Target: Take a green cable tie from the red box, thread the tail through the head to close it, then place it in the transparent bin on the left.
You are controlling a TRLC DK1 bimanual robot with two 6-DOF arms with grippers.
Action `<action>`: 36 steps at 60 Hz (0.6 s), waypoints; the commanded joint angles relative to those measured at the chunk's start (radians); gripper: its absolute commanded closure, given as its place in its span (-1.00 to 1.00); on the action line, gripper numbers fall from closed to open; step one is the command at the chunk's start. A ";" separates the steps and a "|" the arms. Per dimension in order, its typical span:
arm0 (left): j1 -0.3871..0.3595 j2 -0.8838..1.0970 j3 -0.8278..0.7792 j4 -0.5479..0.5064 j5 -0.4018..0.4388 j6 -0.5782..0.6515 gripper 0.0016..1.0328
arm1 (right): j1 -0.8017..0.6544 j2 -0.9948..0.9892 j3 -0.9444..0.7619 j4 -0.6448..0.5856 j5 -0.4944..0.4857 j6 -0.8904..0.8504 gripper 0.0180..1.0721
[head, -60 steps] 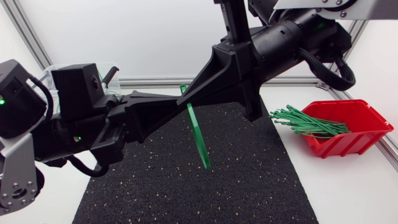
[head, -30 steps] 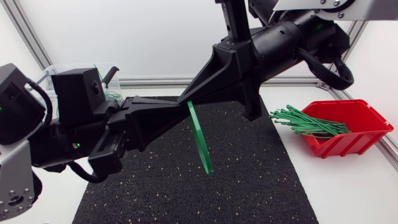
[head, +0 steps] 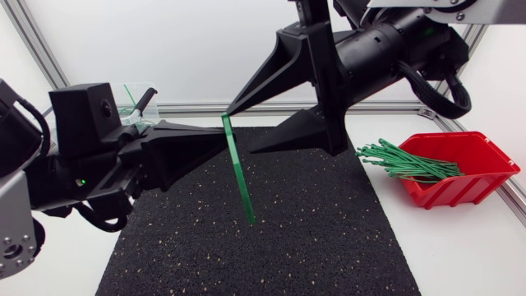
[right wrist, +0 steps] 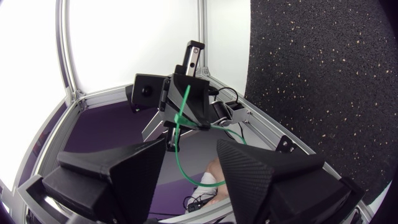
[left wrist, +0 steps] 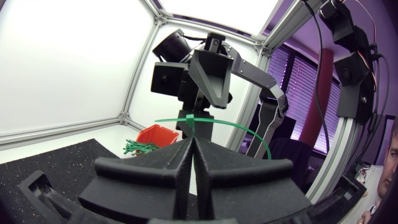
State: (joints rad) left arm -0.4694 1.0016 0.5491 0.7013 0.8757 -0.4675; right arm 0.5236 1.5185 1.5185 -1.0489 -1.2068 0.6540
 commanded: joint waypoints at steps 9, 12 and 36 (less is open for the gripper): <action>0.097 0.058 0.055 0.015 0.161 0.010 0.94 | -0.014 -0.027 -0.007 -0.003 0.006 -0.014 -0.68; 0.104 0.068 0.058 0.015 0.192 0.018 0.94 | -0.028 -0.024 -0.004 -0.003 0.004 -0.019 -0.71; 0.080 0.101 0.086 -0.180 0.252 0.346 0.94 | -0.089 0.098 0.040 -0.019 0.006 -0.057 -0.78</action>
State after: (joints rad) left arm -0.3763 1.0931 0.6014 0.5571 1.1370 -0.2348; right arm 0.4355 1.5925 1.5253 -1.0508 -1.2034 0.6167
